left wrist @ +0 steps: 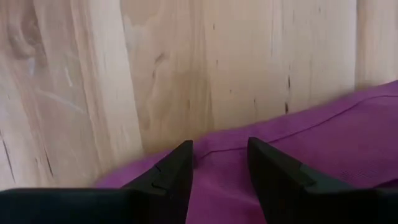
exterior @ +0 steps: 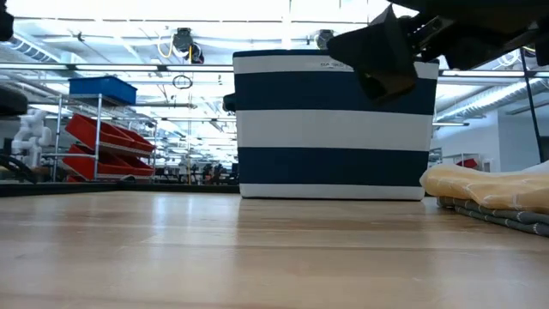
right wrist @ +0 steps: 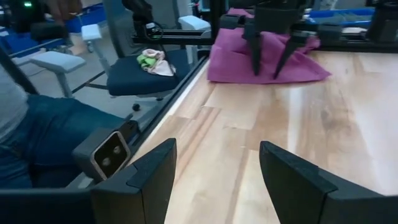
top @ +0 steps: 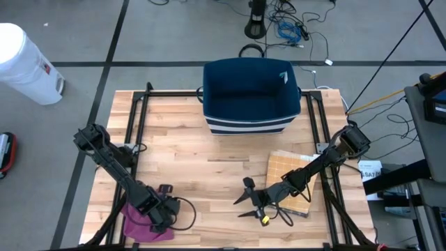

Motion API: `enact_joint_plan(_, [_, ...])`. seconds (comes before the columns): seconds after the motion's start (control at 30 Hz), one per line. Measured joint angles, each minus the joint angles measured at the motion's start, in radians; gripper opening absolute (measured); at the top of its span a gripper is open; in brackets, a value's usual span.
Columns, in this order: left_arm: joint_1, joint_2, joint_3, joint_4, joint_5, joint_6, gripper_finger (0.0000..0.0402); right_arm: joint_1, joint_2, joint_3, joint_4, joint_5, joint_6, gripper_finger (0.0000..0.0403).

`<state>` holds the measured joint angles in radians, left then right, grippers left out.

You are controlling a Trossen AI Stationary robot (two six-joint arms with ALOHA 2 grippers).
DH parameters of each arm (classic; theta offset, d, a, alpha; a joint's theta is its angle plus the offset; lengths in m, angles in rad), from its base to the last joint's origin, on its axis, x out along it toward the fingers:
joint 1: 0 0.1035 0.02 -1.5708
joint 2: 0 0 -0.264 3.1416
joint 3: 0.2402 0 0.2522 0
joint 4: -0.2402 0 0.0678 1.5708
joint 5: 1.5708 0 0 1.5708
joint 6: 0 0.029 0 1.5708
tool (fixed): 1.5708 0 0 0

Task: Fold towel
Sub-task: Fold the purple towel

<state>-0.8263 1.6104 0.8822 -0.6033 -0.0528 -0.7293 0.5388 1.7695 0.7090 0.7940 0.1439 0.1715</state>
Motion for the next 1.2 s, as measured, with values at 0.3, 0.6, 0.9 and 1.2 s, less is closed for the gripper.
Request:
enact_joint_plan(0.3, [-0.015, 0.0, -0.009, -0.041, -0.01, -0.025, 0.0148, -0.001, 0.0, 0.0, -0.002, 0.042, -0.007, 0.0217])
enact_joint_plan(0.6, [0.001, -0.006, -0.103, 0.042, -0.005, -0.039, 0.0077, 0.0, 0.0, 0.0, -0.019, 0.043, -0.001, 0.0217])
enact_joint_plan(0.9, [0.066, 0.002, -0.085, 0.218, -0.107, 0.168, 0.0005, 0.003, 0.0, 0.0, -0.022, 0.038, 0.018, 0.0217])
enact_joint_plan(1.2, [0.22, 0.002, -0.085, 0.435, -0.34, 0.426, 0.0002, 0.051, 0.0, 0.0, -0.066, 0.038, 0.085, 0.0217])
